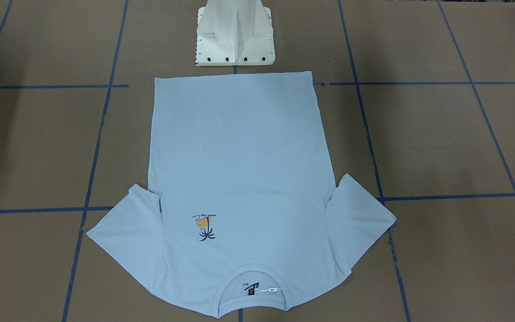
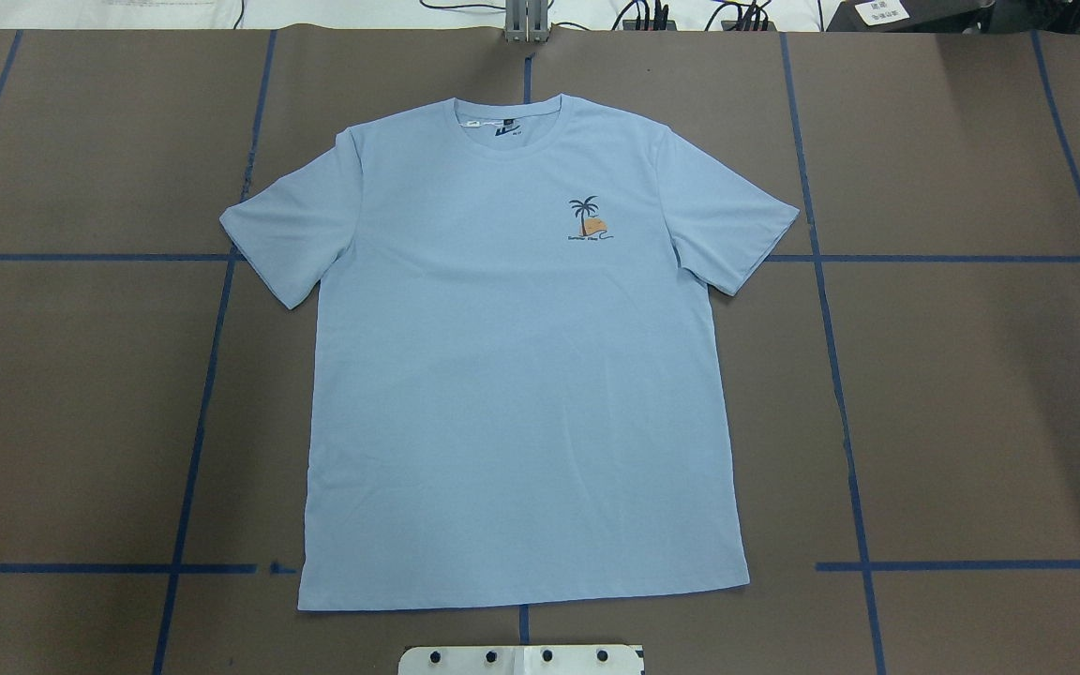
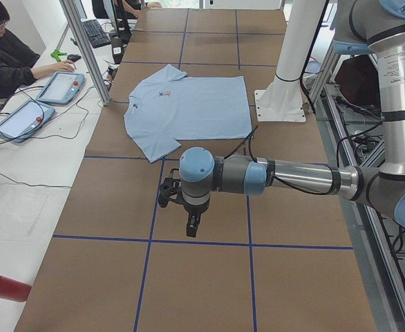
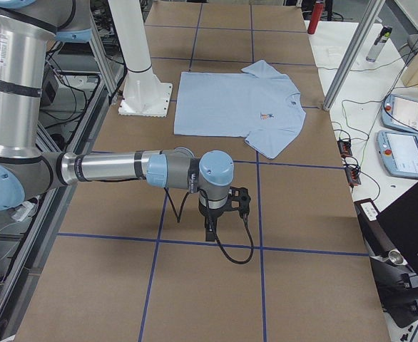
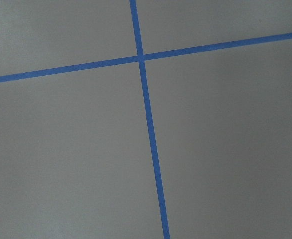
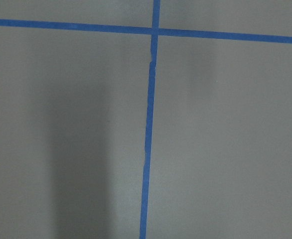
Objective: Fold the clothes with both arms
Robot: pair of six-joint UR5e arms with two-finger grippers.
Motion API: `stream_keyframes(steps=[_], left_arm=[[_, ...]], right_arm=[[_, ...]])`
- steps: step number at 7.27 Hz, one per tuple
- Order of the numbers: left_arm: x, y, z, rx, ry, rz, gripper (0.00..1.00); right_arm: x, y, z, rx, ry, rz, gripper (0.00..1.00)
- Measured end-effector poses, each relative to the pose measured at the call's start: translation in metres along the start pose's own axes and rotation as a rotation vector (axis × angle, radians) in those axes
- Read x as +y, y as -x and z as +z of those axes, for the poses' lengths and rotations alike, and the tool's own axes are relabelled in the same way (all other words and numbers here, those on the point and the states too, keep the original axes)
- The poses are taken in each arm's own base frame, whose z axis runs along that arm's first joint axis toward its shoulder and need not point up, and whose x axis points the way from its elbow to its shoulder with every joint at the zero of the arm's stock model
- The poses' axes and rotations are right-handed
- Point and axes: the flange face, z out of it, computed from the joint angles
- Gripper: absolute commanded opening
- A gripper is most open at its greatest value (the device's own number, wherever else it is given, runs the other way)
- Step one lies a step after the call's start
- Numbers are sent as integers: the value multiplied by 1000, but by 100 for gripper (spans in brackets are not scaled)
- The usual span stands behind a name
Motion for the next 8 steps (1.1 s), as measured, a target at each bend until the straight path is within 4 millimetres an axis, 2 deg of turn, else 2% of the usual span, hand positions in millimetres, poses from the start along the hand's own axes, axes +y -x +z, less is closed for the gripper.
stream_keyframes(steps=[4,5,8], left_arm=[[-2,-6,-7,-8,-12,19,100],[-4,-9,-9,-9,-20,26,100],[-14,-19,-20,-23,-118,127,100]], right_arm=[[-4,6,-3,1,-10,-16,100],[-10,12,-5,2,-26,-40,100],[-51,52,-24,11,-168,-222,100]])
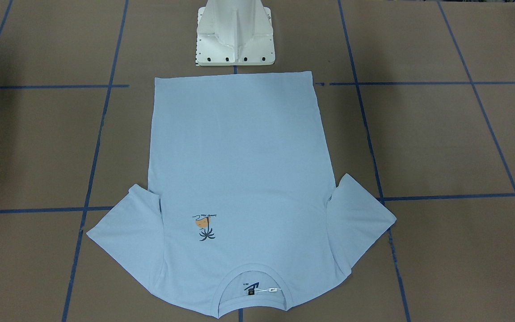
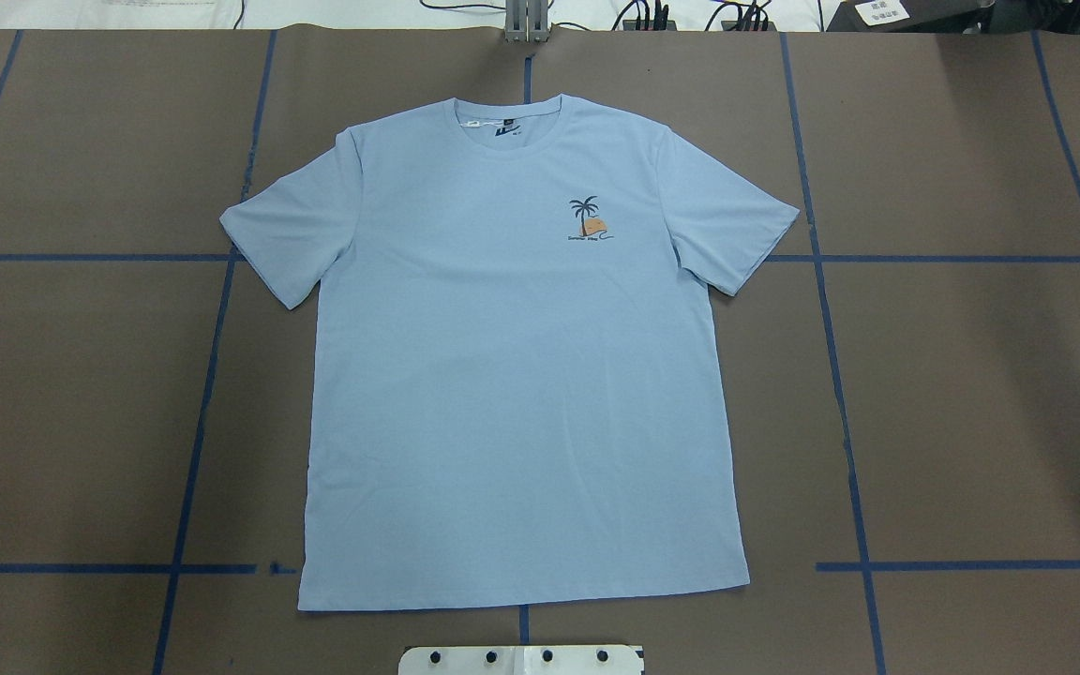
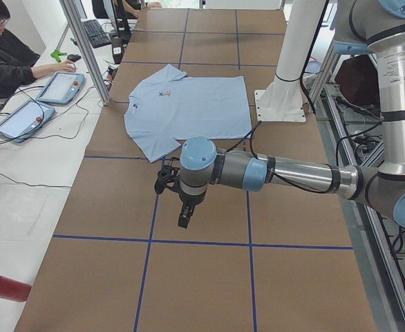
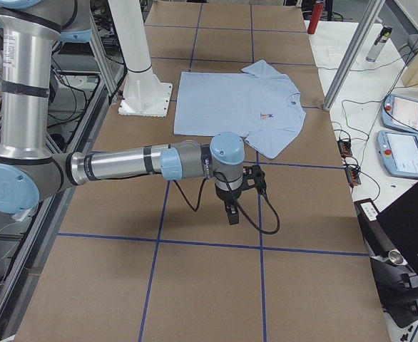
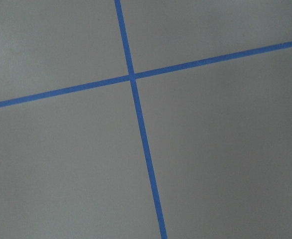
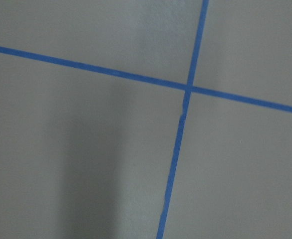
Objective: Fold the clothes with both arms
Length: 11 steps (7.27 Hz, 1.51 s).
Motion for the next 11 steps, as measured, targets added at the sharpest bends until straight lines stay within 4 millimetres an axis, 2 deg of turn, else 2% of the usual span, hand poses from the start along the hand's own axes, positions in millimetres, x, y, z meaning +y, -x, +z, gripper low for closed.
stream_keyframes(steps=[2,3,4,6,7,8,11], left_arm=[[-26,-6,-9,-11,-125,120,100],[-45,-3,-8,-15,-192,183,100],[-56,2,-4,-18,-244,234,100],[-62,10,3,-21,-301,289,100],[-62,10,4,-21,-311,300,100],[-63,9,2,-22,-319,308,100],[-63,5,-2,-23,-332,323,100]], right_arm=[[-44,10,-6,8,-104,-108,100],[-55,9,-5,9,-134,-134,100],[-60,3,2,8,-157,-154,100],[-67,-10,22,3,-226,-183,100],[-75,1,31,-23,-262,-130,100],[-91,28,40,-67,-294,-39,100],[-165,148,67,-185,-384,277,97]])
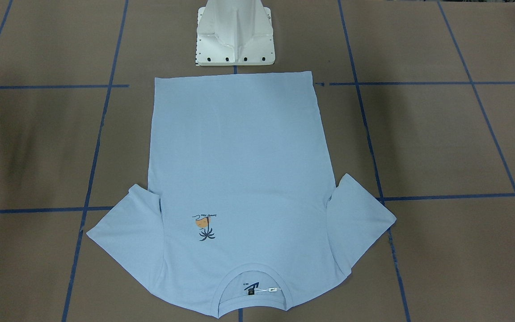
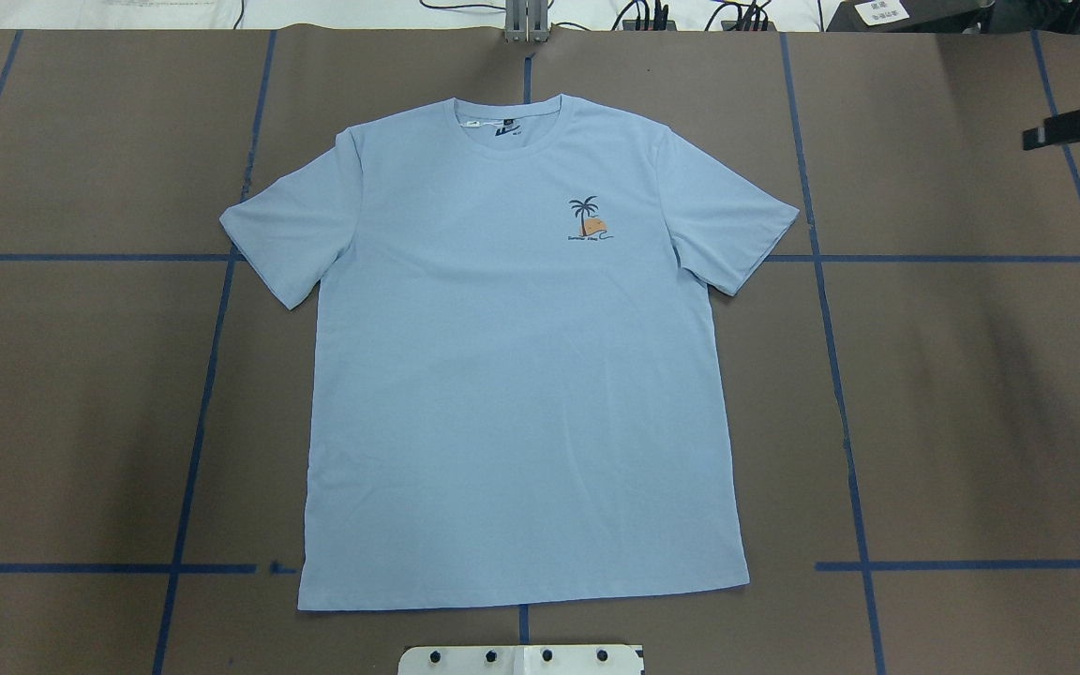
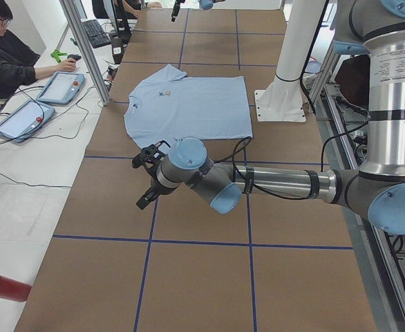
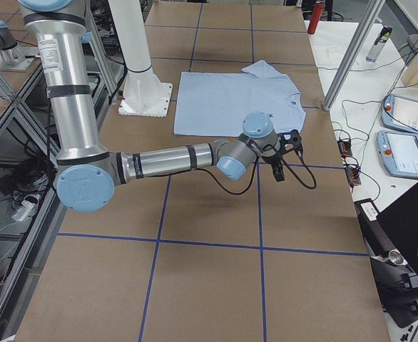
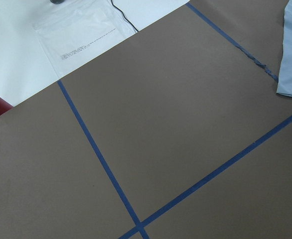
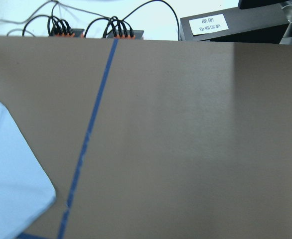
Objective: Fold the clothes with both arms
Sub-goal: 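Move the right gripper in toward the shirt sleeve nearest it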
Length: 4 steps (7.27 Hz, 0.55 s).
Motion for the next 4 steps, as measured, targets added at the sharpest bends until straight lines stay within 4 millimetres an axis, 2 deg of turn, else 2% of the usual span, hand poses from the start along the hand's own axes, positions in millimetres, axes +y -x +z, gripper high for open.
stream_keyframes(steps=[1,2,3,4], left_arm=[[0,0,0,0,-5,5,100],[0,0,0,0,-8,7,100],[0,0,0,0,-9,8,100],[-1,0,0,0,-10,9,100]], right_arm=[[4,38,31,-25,-41,71,91],[17,79,72,-15,-89,97,81],[40,113,113,10,-128,103,70],[63,133,142,34,-145,98,57]])
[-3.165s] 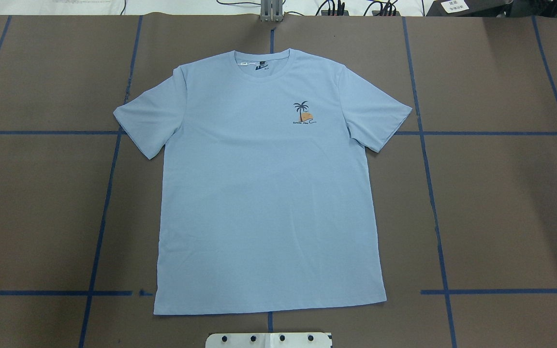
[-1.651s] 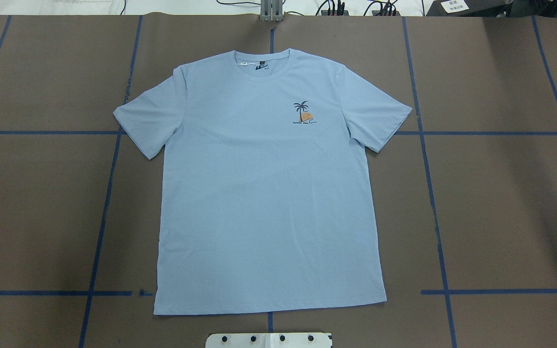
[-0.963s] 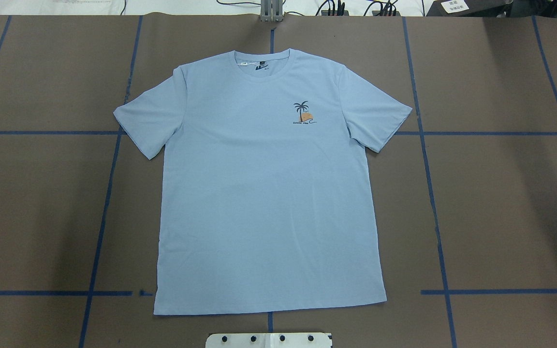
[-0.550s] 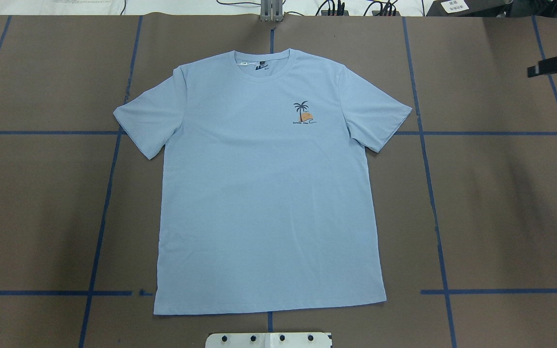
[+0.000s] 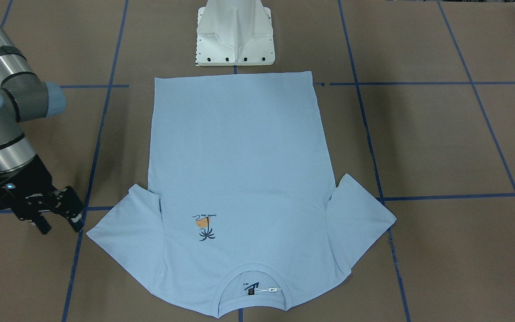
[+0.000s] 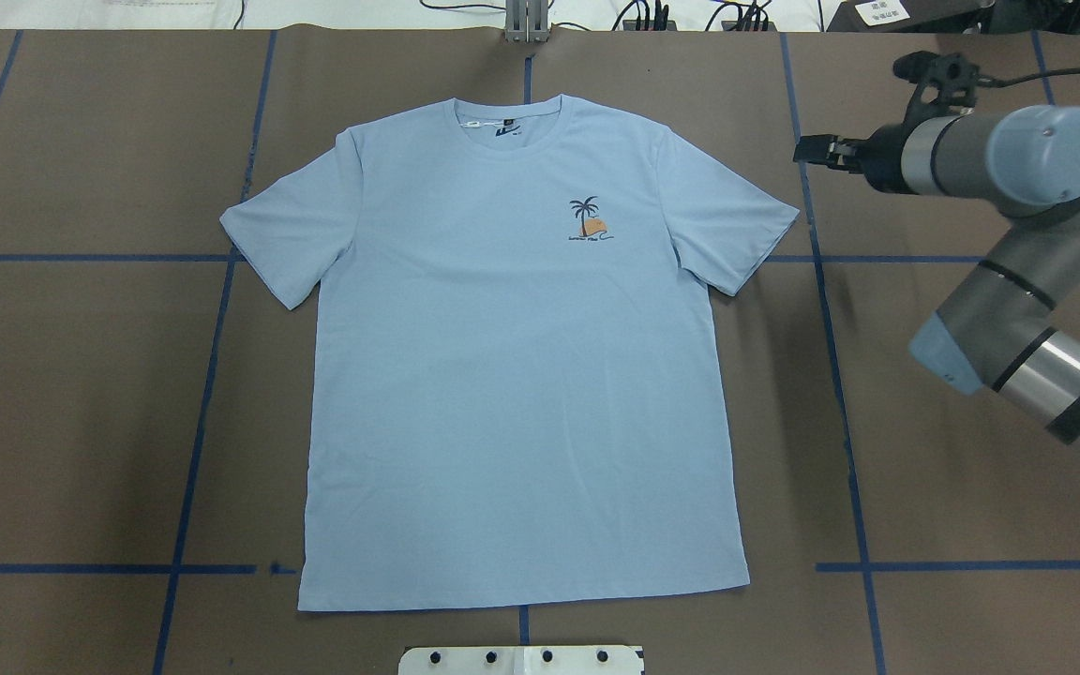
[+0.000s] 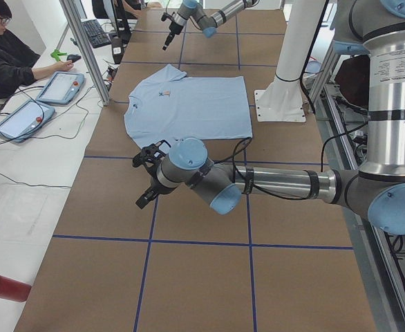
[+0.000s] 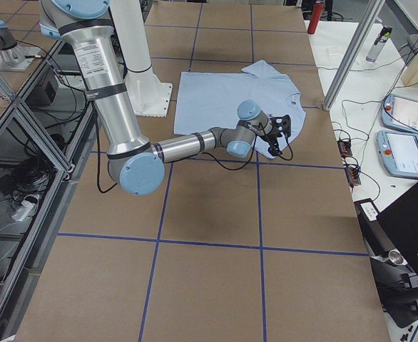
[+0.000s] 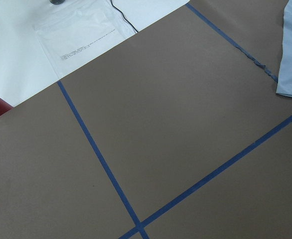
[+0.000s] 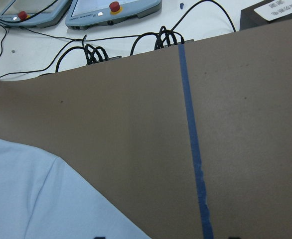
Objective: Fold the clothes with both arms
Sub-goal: 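Move the right gripper in toward the shirt sleeve nearest it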
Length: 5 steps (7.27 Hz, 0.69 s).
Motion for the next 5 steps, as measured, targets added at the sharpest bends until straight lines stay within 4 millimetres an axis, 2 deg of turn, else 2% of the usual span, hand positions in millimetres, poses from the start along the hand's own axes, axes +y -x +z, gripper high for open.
stream_keyframes(steps=[1,5], left_arm=[[0,0,0,0,0,0,100],[1,0,0,0,-2,4,100]], right_arm=[[17,3,12,19,-5,-8,45],[47,-19,38,95,18,-33,44]])
